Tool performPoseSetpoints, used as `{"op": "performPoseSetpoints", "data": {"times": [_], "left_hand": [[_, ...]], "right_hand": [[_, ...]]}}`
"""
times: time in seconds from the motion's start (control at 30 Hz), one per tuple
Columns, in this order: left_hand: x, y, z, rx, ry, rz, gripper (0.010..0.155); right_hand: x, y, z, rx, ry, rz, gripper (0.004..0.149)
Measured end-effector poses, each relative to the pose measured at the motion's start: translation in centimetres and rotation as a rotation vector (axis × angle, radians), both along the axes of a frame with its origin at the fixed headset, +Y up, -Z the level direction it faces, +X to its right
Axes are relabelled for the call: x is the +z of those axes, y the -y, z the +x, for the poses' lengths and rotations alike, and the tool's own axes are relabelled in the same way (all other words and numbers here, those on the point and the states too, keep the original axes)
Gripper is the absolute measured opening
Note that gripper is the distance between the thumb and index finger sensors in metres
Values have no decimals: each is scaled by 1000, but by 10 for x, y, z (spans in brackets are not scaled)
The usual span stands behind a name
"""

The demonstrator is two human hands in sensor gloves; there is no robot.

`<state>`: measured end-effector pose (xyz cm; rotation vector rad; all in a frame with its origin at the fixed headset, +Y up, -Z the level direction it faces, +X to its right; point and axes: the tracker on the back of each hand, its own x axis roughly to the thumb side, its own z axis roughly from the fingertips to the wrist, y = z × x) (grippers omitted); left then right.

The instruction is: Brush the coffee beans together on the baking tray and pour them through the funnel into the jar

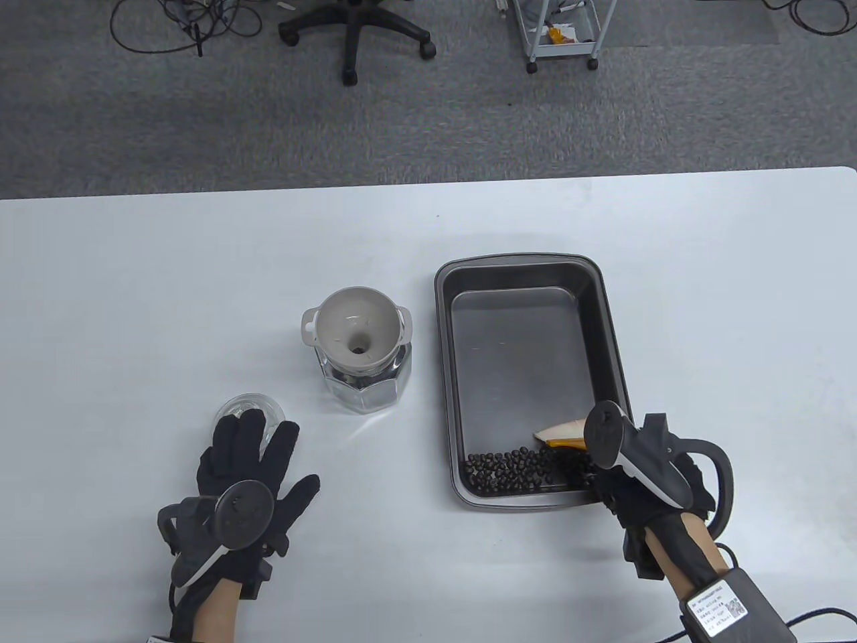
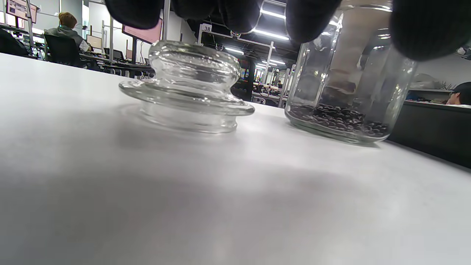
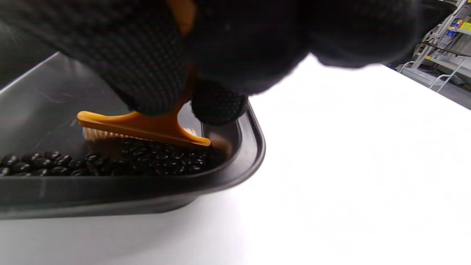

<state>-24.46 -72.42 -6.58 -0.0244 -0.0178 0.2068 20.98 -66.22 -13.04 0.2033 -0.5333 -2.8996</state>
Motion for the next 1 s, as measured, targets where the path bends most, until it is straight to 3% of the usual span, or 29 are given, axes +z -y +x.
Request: {"op": "performPoseSetpoints", "data": {"times": [0.4, 0.53, 0.67, 1.0], "left_hand": [[1, -2, 2, 6, 17, 3, 80], [1, -1, 4, 1, 23, -2, 80], [1, -2, 5, 8, 26, 5, 80], [2, -2, 4, 24, 31, 5, 80]], "right_hand": [[11, -2, -3, 18, 20, -34, 38], [9, -11, -6, 35, 50, 48, 40], [8, -14, -19, 112, 51, 43, 40], [-1, -8, -33, 97, 126, -116, 43]]}}
